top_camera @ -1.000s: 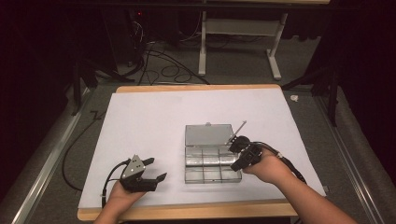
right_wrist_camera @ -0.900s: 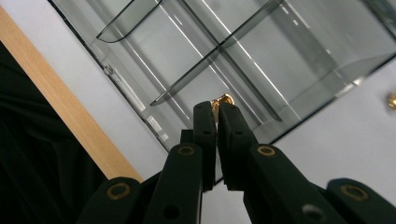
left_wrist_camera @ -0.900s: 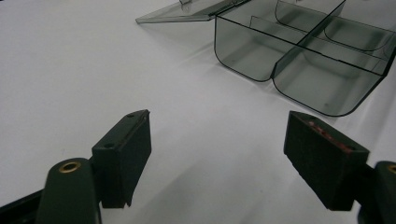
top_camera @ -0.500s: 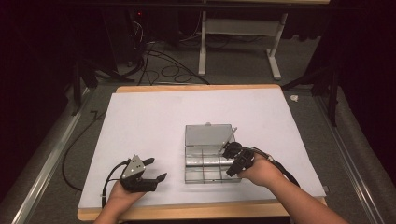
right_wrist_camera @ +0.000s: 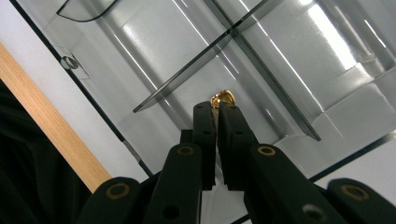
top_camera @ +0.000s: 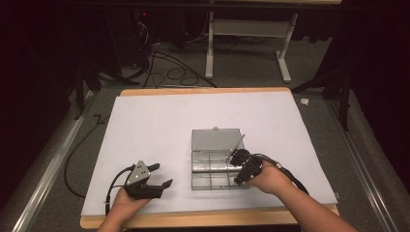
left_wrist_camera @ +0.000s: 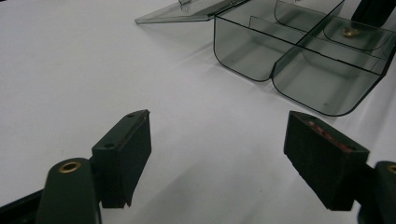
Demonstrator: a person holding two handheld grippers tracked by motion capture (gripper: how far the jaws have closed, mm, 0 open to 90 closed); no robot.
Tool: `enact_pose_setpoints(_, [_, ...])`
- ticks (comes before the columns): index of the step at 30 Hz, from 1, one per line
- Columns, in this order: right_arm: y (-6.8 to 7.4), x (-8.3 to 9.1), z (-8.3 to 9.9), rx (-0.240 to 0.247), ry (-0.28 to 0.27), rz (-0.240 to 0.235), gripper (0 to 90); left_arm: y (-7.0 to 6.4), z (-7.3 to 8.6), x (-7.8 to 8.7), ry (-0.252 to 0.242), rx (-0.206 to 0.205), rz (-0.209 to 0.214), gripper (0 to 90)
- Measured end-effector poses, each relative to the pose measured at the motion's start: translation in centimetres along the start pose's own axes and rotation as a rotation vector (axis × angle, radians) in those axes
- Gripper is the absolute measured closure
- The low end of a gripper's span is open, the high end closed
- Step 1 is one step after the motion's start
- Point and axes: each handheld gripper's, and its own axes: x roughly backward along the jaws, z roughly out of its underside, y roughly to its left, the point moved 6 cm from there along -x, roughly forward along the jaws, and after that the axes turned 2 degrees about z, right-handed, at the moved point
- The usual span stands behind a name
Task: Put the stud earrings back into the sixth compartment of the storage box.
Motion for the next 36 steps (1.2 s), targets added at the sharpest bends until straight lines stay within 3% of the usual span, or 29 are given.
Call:
enact_pose_setpoints(10, [0.1,0.3,0.1,0.001,-0.006,0.005,82.4,0.0,0.0,0.0,0.000,0.002,0.001,24.0])
enact_pose_setpoints(22, [-0.6,3.9,-0.4,-0.023,-0.089,0.030,82.9,0.0,0.0,0.0,0.002,0.002,0.003,24.0])
enact_pose_setpoints(29, [-2.0,5.7,0.4,-0.086,-0.120,0.059,83.0,0.0,0.0,0.0,0.003,0.003,0.004,24.0])
enact_pose_setpoints(36, [-4.0,6.1,1.4,-0.128,-0.134,0.094,83.0,0.0,0.0,0.0,0.002,0.002,0.002,24.0])
